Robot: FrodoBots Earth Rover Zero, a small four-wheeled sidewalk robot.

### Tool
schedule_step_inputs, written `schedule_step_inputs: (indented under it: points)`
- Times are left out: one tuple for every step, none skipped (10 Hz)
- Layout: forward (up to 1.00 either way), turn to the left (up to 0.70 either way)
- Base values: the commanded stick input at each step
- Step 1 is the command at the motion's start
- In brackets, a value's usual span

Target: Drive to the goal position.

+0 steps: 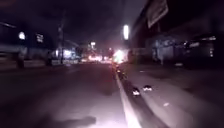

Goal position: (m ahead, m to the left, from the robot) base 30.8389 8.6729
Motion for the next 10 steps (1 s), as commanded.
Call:
schedule_step_inputs:
  points:
    - [1.00, 0.00]
    - [1.00, 0.00]
    - [1.00, 0.00]
    - [1.00, 0.00]
    - [1.00, 0.00]
    - [1.00, 0.00]
    - [1.00, 0.00]
    - [1.00, 0.00]
    - [1.00, 0.00]
    - [1.00, 0.00]
